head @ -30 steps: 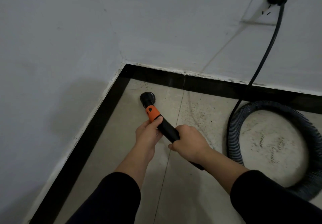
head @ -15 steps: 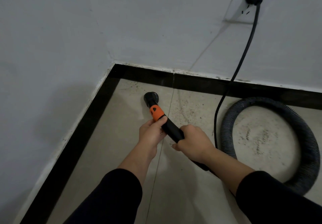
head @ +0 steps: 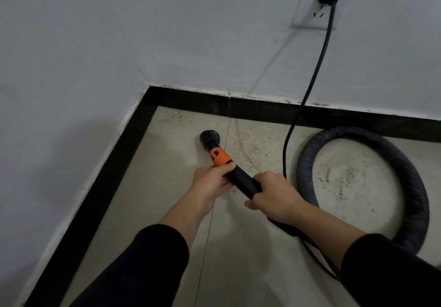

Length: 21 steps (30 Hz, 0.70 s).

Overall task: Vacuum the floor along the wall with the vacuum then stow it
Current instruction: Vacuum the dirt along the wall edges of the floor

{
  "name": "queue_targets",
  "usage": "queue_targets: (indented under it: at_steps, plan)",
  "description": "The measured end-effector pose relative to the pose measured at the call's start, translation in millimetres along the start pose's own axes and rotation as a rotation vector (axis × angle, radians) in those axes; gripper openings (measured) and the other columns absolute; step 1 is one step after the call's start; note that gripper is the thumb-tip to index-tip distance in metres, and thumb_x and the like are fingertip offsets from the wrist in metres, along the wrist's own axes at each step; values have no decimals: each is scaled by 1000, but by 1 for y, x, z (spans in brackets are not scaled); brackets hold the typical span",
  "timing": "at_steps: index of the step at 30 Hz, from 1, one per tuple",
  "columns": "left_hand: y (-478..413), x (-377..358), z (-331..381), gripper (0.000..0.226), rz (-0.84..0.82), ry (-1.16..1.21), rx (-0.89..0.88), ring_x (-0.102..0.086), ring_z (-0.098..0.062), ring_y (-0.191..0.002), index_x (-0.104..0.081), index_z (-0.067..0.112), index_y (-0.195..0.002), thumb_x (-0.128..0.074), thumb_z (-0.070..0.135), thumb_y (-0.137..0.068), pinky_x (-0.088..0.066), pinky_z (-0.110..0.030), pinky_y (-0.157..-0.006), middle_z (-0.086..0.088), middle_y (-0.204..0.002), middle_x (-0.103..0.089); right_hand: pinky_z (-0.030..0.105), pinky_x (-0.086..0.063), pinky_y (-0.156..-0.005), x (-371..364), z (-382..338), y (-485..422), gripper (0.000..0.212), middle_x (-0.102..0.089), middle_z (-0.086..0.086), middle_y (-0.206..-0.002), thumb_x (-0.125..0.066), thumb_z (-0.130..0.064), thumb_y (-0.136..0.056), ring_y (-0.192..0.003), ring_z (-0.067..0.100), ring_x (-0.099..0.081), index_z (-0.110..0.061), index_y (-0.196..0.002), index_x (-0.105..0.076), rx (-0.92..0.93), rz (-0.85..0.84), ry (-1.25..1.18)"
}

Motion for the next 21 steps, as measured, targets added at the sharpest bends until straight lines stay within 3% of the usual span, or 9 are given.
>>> queue_targets:
  at_steps: [4, 10, 16, 21]
  plan:
    - [14, -2, -6, 15, -10, -53, 49, -68, -21, -95, -62, 1, -99, -68, 9, -88, -56, -25, -74, -16, -102, -70, 27, -42, -55, 7, 7, 15, 23, -59, 2, -76, -75, -25, -77, -68, 19, -58, -13, -91, -61, 6, -75, 42]
    - [39, -14, -17, 37, 54, 12, 125, -68, -23, -91, -55, -4, -116, -71, 8, -85, -56, -23, -61, -20, -105, -68, 27, -44, -61, 29, 17, 36, 24, -64, 4, -82, -77, -23, -76, -74, 18, -60, -14, -96, -66, 28, -199, 75]
    - [77, -24, -47, 16, 107, 166, 205, -68, -25, -92, -55, 3, -94, -69, 4, -86, -56, -31, -78, -19, -98, -68, 29, -47, -68, 38, 29, 58, 25, -62, 0, -79, -77, -20, -75, -75, 16, -59, -14, -97, -68, 47, -344, 156]
    - [90, -28, -66, 27, 150, 184, 234, -68, -25, -94, -57, 1, -105, -72, 5, -83, -58, -31, -80, -19, -103, -69, 24, -45, -64, 38, 38, 70, 22, -59, -7, -70, -79, -19, -73, -68, 9, -56, -18, -92, -68, 46, -415, 181]
Point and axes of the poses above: each hand's wrist, its own y-axis away from the middle knuckle, its own x-axis out of the back of the hand, z = x × y, the point moved 1 cm from there along -y, towards the middle knuckle
